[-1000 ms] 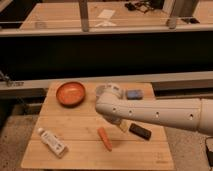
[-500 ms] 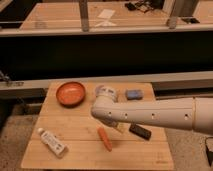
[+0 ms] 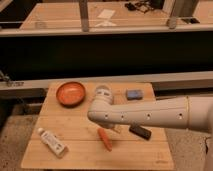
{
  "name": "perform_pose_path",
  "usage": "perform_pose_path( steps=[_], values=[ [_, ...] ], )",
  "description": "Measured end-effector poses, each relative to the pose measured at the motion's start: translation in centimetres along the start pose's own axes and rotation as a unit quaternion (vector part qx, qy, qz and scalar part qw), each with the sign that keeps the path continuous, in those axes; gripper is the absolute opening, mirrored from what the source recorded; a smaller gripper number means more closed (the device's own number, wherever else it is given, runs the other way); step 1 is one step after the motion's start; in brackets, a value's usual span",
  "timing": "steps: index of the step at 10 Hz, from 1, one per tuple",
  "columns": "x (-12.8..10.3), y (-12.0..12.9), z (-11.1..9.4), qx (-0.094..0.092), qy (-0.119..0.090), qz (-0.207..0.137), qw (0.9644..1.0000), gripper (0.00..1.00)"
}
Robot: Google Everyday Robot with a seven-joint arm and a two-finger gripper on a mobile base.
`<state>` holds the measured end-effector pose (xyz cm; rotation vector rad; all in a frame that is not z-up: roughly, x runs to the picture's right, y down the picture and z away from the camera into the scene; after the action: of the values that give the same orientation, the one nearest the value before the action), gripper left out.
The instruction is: Drag the pepper across the table
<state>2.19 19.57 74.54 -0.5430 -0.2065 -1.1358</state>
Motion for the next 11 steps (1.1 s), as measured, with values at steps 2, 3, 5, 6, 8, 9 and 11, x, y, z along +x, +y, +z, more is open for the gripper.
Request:
perform_pose_path(
  steps=[2, 3, 5, 6, 8, 9, 11],
  values=[
    [0.0, -0.3, 0.2, 0.003, -0.002, -0.017, 0.9998, 0.73],
    [0.0, -0.4, 0.3, 0.004, -0.004, -0.025, 0.9997, 0.72],
    [0.0, -0.6, 0.5, 0.004, -0.005, -0.039, 0.9992, 0.72],
    [0.0, -0.7, 0.7, 0.005, -0.006, -0.047, 0.9988, 0.72],
    [-0.2, -1.1, 0.9, 0.006, -0.008, -0.064, 0.9979, 0.72],
    [-0.3, -1.2, 1.0, 0.006, -0.009, -0.074, 0.9972, 0.72],
    [-0.5, -1.3, 1.3, 0.005, -0.011, -0.089, 0.9960, 0.72]
  ],
)
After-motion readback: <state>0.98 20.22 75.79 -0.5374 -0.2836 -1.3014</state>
